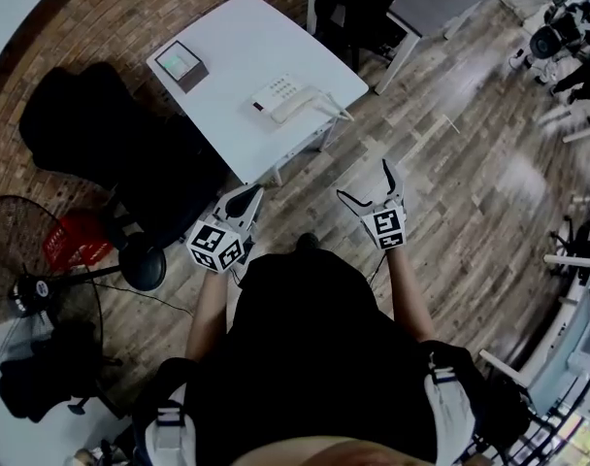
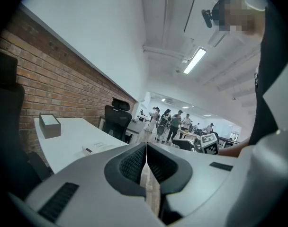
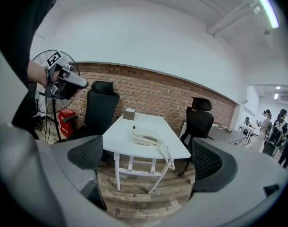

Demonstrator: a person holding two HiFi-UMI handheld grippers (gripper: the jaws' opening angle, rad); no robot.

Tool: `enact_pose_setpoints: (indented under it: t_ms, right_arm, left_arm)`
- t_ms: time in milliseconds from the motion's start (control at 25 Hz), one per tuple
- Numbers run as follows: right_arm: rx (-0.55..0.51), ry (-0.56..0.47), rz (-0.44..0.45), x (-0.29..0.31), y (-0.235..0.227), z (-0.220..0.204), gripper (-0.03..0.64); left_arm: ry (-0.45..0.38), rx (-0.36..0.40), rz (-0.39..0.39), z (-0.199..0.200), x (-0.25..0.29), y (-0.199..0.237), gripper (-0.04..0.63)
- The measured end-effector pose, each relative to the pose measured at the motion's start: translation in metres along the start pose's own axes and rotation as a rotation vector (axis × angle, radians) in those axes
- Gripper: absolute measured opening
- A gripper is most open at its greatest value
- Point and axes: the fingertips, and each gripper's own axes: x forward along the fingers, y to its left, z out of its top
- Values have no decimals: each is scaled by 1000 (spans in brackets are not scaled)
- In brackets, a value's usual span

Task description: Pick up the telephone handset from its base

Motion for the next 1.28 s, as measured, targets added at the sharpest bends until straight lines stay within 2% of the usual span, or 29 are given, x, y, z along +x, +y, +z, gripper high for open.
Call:
enact_pose_setpoints:
  t_ms: [240, 480, 840, 1280]
  right_arm:
    - [-33, -9, 59, 22, -6, -2, 568]
    - [-54, -9, 95, 37, -5, -1, 568]
    - [-90, 35, 70, 57, -19, -1, 565]
    - [-95, 114, 24, 115, -32, 11, 557]
  left_arm:
    - [-6, -11, 74, -6, -2, 3, 20]
    - [-4, -26, 105, -9, -3, 8, 20]
    - [3, -27, 59, -2, 21, 30, 20]
    - [10, -27, 19, 28, 44, 107, 20]
